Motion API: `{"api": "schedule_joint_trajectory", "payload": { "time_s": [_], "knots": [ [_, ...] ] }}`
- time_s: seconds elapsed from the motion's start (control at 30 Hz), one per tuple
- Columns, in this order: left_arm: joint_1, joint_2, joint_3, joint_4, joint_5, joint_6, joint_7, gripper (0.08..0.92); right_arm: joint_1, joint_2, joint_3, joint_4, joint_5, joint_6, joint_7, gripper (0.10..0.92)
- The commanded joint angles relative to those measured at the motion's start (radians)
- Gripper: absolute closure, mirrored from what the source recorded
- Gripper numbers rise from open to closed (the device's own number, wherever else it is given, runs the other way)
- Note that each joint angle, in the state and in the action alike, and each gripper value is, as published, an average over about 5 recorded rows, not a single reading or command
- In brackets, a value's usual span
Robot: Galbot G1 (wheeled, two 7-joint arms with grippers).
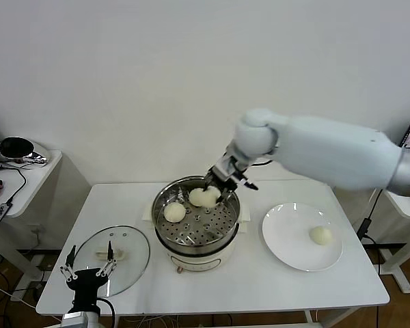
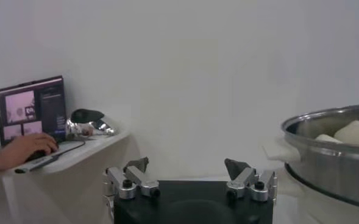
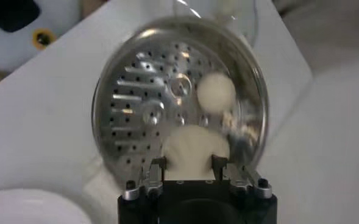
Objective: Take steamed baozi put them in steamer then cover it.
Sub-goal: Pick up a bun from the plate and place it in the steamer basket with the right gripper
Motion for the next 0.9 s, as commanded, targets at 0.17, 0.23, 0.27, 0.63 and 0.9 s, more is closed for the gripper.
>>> {"api": "schedule_joint_trajectory", "payload": {
  "time_s": [0.17,0.23,0.27,0.63,0.9],
  "knots": [
    [0.001,-0.009,-0.001,-0.012,0.001,0.001,0.000,0.177,-0.057,0.117,-0.050,0.001,-0.226,0.246,0.028,0.525],
    [0.001,-0.011,-0.001,-0.011,0.001,0.000,0.000,0.177,-0.079,0.118,-0.047,-0.008,-0.262,0.265,0.037,0.525],
    [0.000,-0.011,0.000,-0.010,0.001,0.000,0.000,0.177,-0.090,0.119,-0.043,-0.013,-0.280,0.273,0.041,0.524],
    [-0.004,-0.015,0.000,0.000,0.000,-0.004,0.001,0.177,-0.170,0.149,-0.004,-0.090,-0.373,0.322,0.063,0.501],
    [-0.006,-0.017,-0.001,0.008,-0.002,-0.008,0.000,0.177,-0.182,0.155,-0.007,-0.092,-0.379,0.334,0.063,0.468]
  ]
}}
